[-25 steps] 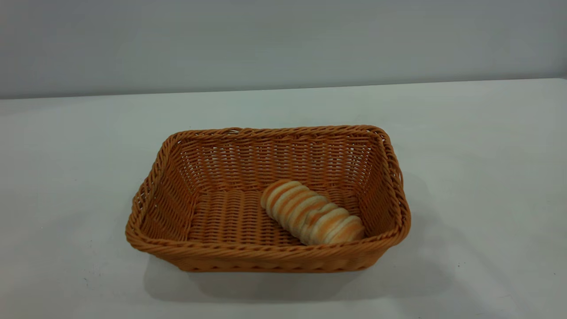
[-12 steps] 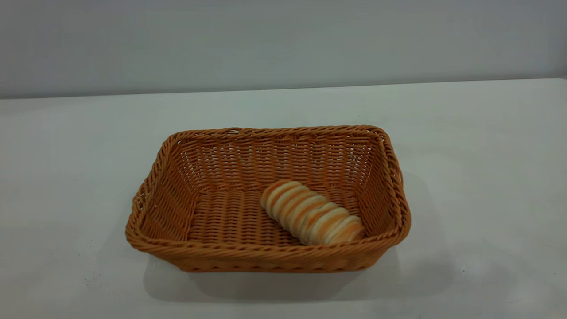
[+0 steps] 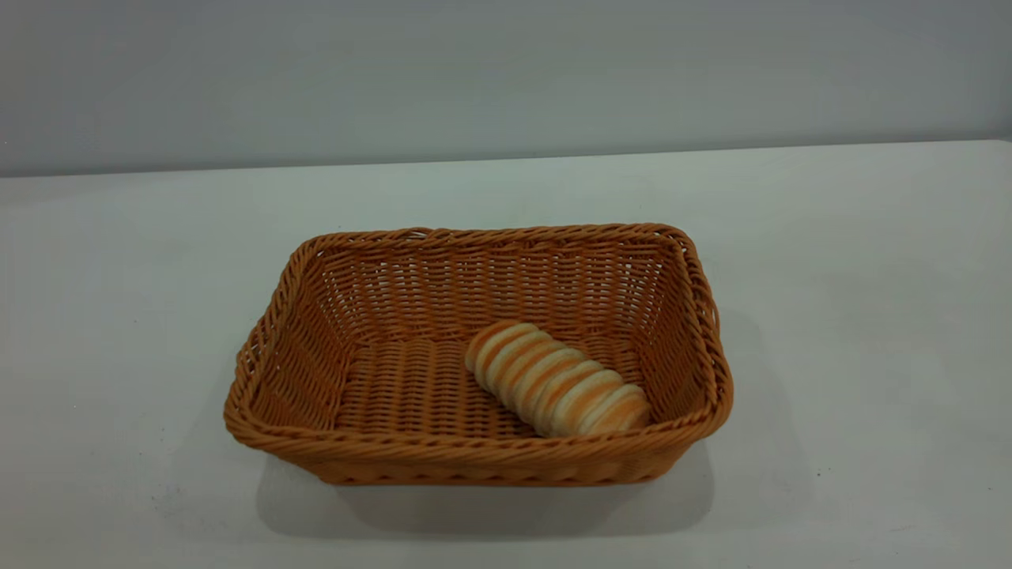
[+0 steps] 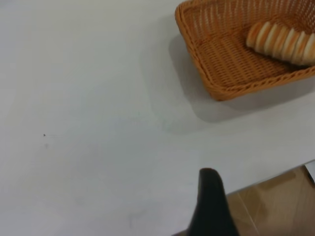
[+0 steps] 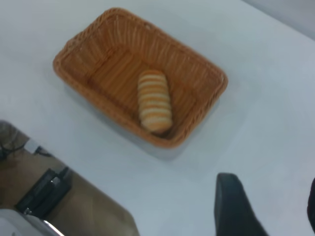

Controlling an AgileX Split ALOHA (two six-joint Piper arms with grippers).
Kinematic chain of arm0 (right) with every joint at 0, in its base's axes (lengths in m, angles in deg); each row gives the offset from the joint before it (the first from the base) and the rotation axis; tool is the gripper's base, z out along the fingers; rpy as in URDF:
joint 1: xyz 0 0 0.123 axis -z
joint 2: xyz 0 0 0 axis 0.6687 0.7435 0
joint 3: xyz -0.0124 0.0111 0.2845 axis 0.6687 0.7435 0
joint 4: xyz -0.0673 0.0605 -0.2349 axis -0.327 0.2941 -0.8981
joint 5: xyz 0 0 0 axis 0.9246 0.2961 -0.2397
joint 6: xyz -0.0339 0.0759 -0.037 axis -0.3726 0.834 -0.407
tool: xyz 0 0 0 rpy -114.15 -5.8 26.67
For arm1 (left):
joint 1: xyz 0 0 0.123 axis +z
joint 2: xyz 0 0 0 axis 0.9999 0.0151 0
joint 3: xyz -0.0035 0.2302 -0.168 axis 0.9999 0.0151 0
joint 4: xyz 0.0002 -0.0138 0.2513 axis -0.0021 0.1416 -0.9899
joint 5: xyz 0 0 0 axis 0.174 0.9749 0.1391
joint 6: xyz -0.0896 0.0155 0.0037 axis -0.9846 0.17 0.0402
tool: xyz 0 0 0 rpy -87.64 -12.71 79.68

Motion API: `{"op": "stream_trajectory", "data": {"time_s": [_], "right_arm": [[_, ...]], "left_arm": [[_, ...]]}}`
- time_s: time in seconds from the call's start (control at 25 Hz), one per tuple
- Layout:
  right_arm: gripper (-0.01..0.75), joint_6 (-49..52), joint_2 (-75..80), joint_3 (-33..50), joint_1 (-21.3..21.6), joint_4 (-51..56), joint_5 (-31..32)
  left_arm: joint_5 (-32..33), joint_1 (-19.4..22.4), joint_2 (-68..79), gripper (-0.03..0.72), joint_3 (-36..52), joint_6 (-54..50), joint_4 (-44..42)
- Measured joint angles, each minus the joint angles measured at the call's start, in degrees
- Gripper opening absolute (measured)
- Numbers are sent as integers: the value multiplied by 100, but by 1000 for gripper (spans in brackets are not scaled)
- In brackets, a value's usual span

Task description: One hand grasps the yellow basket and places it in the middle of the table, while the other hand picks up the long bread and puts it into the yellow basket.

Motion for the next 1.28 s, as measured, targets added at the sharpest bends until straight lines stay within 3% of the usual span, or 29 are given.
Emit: {"op": "stream_trajectory", "data": {"time_s": [0.32,0.68,1.28], "right_arm": [[403,16,-2056,1562,0,15,0],[403,57,-3283,2964,0,59,0],[402,315,-4141,3974,0,19,-20]], "left_arm": [[0,0,-231,581,333,-179,20],[0,0,-237,581,432,-152,14],[-114,0,-557,581,1190,29,-53]]}}
